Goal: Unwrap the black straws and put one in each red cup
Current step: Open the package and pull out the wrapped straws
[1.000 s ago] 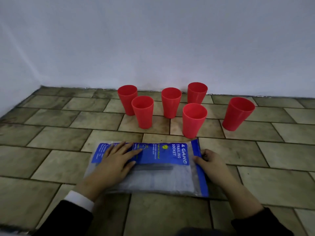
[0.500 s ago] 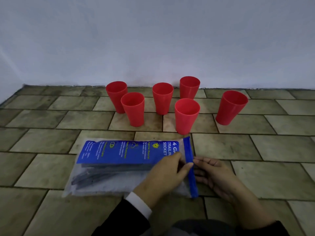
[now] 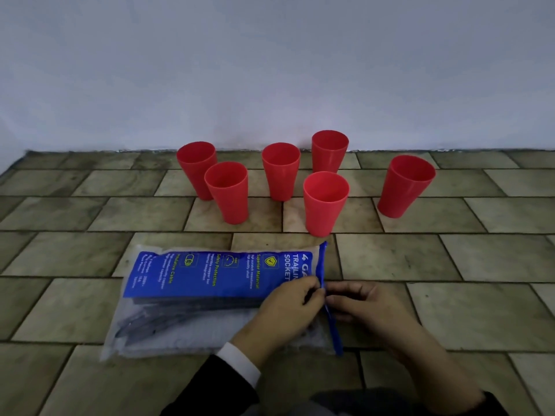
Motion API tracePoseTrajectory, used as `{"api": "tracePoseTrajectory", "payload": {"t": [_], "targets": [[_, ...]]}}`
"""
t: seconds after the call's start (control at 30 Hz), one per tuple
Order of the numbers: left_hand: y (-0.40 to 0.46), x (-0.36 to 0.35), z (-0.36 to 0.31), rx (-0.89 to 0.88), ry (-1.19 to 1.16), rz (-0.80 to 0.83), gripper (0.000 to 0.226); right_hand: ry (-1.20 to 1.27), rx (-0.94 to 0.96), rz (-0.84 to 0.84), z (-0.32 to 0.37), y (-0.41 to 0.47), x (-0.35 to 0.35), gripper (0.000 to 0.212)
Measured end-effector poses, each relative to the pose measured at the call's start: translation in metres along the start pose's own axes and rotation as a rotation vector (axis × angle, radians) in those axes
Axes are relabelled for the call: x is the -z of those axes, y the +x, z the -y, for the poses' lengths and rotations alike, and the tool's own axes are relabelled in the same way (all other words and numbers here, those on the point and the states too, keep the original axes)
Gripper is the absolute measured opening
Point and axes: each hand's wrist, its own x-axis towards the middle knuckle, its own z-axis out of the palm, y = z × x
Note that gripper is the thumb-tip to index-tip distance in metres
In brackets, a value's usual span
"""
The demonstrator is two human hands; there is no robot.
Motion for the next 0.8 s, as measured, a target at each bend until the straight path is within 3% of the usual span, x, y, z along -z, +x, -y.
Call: {"api": "tracePoseTrajectory", "payload": {"t": [0.17,0.3,0.5,0.73,0.8], "targets": [[0.002,0.003,0.004,0.045,-0.138,0.095,0.019,-0.372,0.113,-0.093,0.005,-0.003,-0.011,0.028],[0.001,0.005,0.005,0.036,-0.169,0.122,0.017,-0.623,0.133,-0.185,0.002,0.0,-0.02,0.018],[-0.003,0.002,0.004,-0.027,-0.059,0.027,0.016,-0.682,0.107,-0.259,-0.004,0.006,-0.017,0.006],[-0.007,0.001,0.006,-0.013,-0.091,-0.023,0.018,-0.714,0.153,-0.34,-0.015,0.008,-0.024,0.012],[-0.008,0.003,0.007,0.006,-0.202,-0.047,0.019,-0.756,0.125,-0.374,-0.017,0.011,-0.02,0.009]]}}
